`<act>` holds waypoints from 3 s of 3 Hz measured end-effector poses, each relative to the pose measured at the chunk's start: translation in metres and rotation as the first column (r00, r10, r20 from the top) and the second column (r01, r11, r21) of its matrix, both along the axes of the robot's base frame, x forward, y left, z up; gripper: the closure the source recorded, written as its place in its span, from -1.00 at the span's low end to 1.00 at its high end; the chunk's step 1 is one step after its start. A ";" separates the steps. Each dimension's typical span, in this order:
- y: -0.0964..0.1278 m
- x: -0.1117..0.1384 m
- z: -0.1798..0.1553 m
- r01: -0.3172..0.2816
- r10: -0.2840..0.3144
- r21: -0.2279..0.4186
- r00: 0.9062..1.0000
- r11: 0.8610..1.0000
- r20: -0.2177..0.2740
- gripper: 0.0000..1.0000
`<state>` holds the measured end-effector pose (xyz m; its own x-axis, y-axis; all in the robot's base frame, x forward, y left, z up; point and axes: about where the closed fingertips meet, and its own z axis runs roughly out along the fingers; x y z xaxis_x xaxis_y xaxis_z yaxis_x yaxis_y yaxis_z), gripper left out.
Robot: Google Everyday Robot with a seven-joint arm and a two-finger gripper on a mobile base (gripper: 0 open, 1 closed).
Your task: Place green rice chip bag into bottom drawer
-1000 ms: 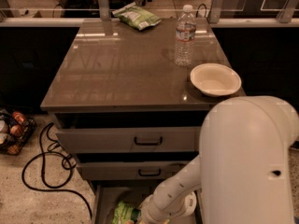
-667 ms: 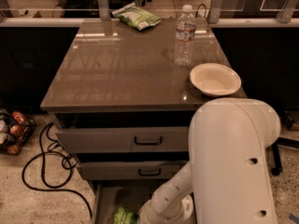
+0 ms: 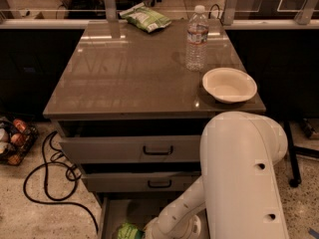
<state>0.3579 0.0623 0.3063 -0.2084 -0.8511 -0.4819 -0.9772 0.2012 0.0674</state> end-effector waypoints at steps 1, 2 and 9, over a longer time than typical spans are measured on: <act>0.001 0.010 -0.006 0.002 -0.006 0.069 0.998 0.998 0.055 1.00; -0.003 0.016 -0.012 0.013 -0.036 0.154 0.989 0.988 0.146 1.00; -0.017 0.022 -0.075 0.083 -0.093 0.174 0.994 0.981 0.055 -0.45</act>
Offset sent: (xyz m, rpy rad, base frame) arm 0.0276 -0.0011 -0.0147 0.2351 -0.2585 -0.0488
